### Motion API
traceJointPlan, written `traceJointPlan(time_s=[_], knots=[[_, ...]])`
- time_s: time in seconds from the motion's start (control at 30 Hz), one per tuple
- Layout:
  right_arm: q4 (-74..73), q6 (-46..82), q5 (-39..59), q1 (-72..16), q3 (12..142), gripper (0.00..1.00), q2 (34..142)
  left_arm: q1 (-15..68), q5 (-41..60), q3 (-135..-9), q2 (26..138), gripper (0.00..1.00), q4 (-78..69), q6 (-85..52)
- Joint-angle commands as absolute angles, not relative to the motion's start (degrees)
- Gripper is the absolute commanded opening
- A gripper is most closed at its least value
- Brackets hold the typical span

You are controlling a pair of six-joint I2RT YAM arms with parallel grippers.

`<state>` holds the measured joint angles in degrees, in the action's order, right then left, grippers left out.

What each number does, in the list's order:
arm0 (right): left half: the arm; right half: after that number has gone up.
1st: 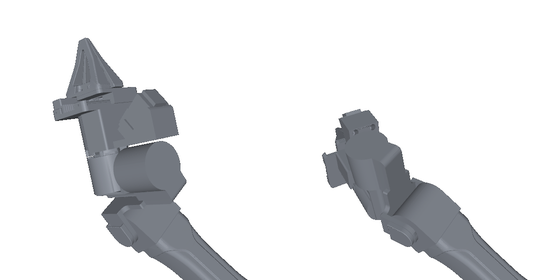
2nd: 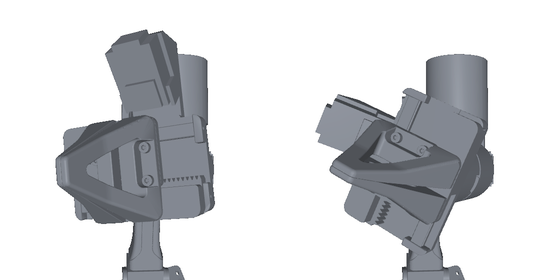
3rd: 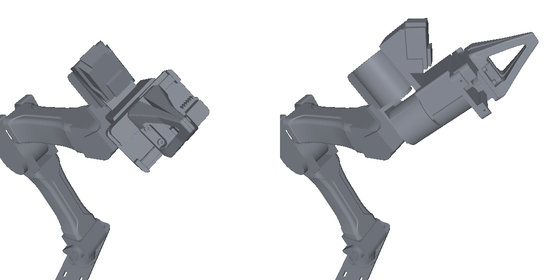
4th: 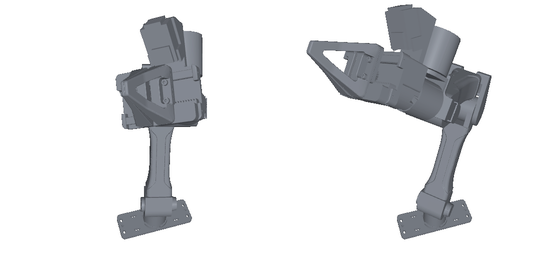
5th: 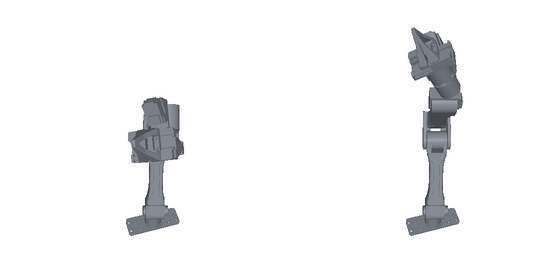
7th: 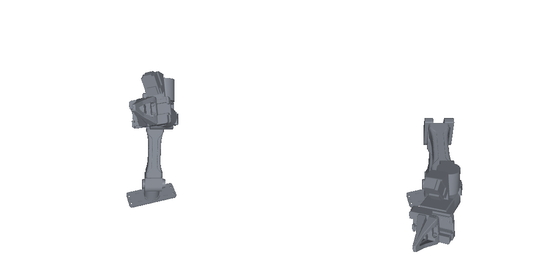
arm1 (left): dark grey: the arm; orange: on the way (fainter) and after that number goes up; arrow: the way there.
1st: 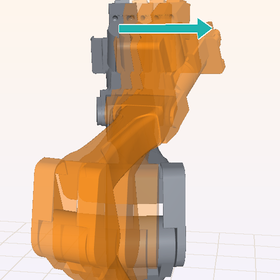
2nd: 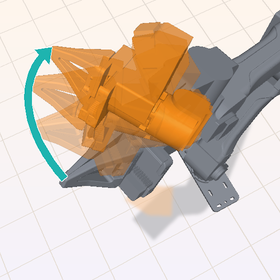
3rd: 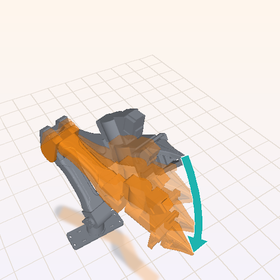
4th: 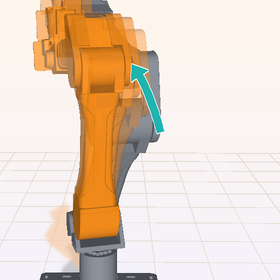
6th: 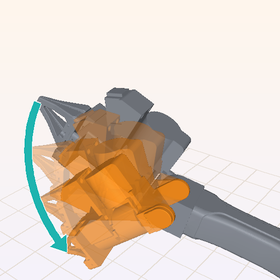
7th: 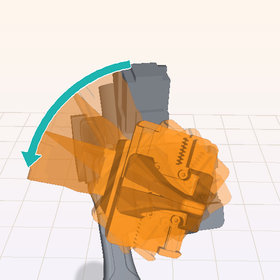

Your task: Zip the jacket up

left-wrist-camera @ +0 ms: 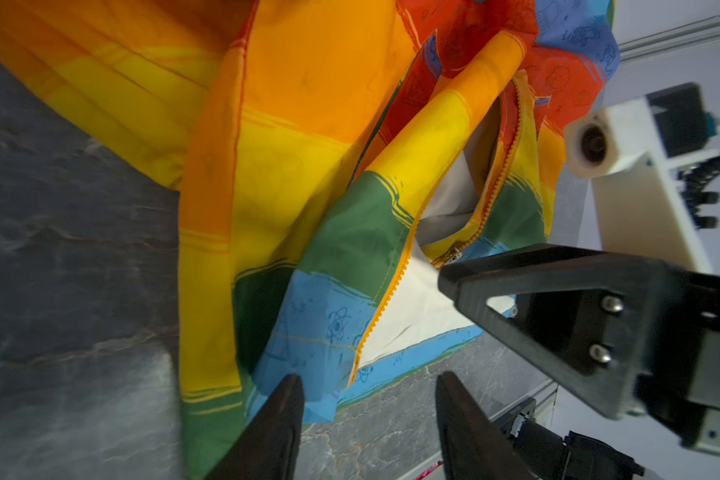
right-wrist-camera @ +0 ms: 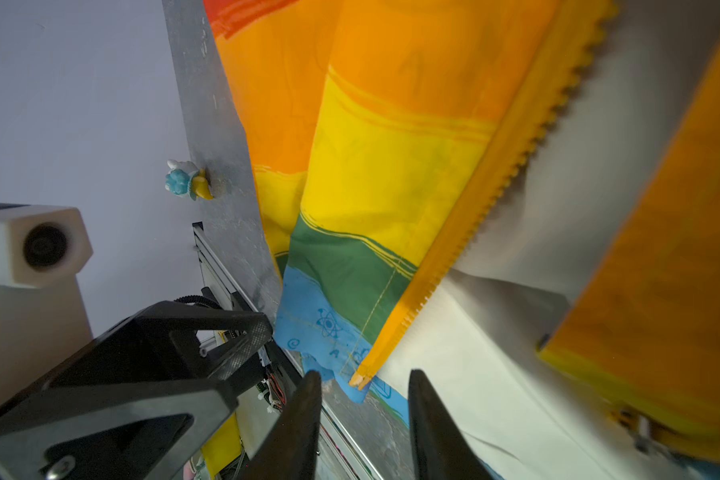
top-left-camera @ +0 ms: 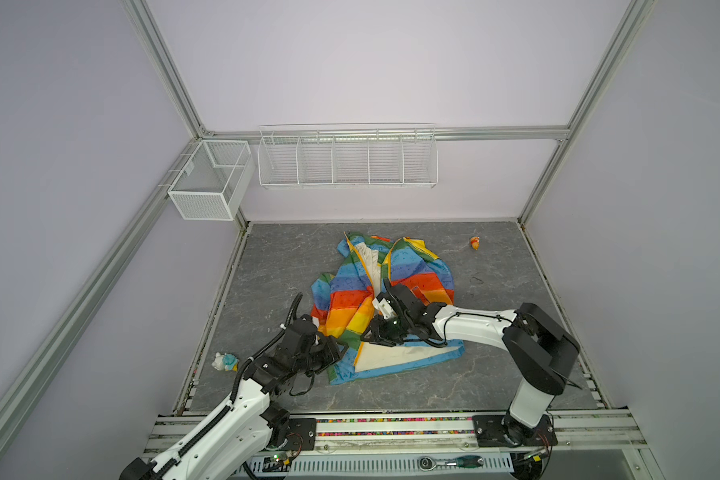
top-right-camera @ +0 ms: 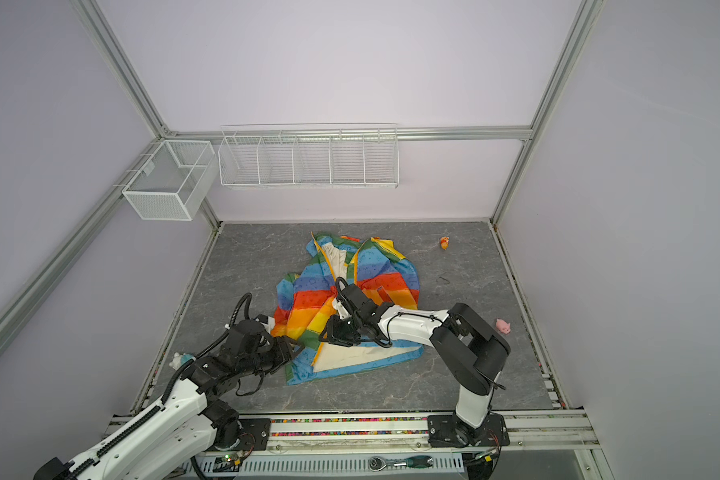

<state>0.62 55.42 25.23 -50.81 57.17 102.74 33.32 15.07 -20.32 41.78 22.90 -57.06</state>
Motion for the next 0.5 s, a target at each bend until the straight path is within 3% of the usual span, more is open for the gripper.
traceJointPlan(time_s=[0.0,0.47], knots=[[-3.6,59.2,25.6,-51.7,56.0,0.37,103.9,33.1,15.6,-19.8,41.0,0.51,19.3,-60.0],[-7.7,62.8,24.6,-54.9,54.4,0.39,106.6,33.1,14.8,-20.7,38.8,0.50,20.7,-59.2]])
